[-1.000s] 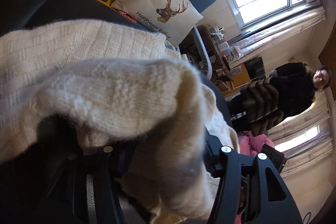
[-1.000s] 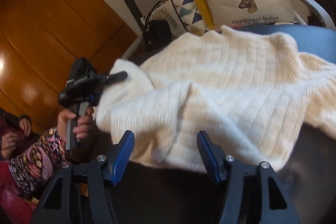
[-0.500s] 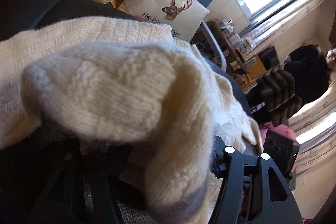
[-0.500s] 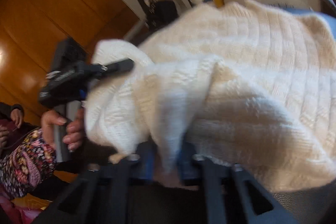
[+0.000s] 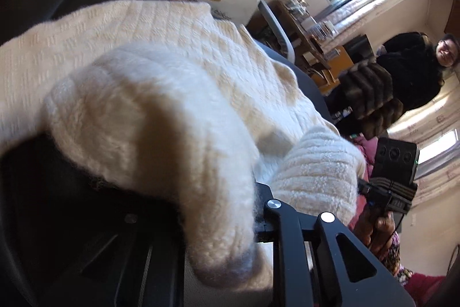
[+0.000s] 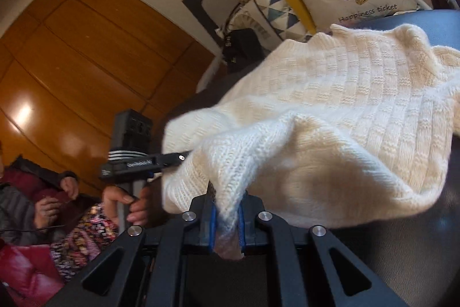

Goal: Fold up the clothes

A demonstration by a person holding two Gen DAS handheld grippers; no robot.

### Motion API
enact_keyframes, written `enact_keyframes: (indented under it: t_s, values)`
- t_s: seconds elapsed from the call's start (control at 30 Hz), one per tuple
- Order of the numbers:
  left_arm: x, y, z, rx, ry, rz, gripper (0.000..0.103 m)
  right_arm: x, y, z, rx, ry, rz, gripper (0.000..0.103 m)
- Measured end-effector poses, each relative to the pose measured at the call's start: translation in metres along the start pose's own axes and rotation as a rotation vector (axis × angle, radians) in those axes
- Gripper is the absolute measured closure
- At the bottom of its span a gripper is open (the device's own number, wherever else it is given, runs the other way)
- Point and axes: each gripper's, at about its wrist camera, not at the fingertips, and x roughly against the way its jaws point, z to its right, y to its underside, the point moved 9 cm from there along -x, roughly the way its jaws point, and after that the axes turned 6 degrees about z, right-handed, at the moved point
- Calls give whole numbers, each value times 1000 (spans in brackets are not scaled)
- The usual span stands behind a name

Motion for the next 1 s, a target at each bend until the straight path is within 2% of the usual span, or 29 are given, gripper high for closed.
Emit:
enact_keyframes:
  t_s: [0.2,0.33,0.4,0.47,0.5,0.57,0.63,0.7,0.77,0.8,0.9,1.0]
  values:
    - [16,35,10,72,71,-96,84,43,9,-22,-61,-104,-3,93]
    - [31,51,12,242,204,-135,82,78,8,-23,-147,-172,43,93]
    - [39,56,15,312,279,-147,73,101,7,-22,-179,-194,84,93]
    - [40,61,12,340,295,-143,67,117,6,-19,-184,-191,117,93]
    - [38,63,8,344,281,-140,66,120,7,-15,-182,-175,122,93]
    - [29,69,-6,327,181,-153,66,118,15,-3,-174,-113,97,93]
    - [34,73,-9,264,121,-146,66,103,36,16,-148,5,3,89]
    - [40,76,-13,201,61,-140,66,89,64,33,-86,151,-123,78]
    - [46,79,-17,138,0,-133,66,86,81,41,-14,246,-186,78]
    - [49,80,-18,107,-30,-129,66,88,82,43,20,279,-189,78]
    - [60,82,-24,11,-119,-112,66,103,54,35,89,308,-75,78]
    - [77,60,-22,-52,-142,3,66,107,11,26,129,292,41,75]
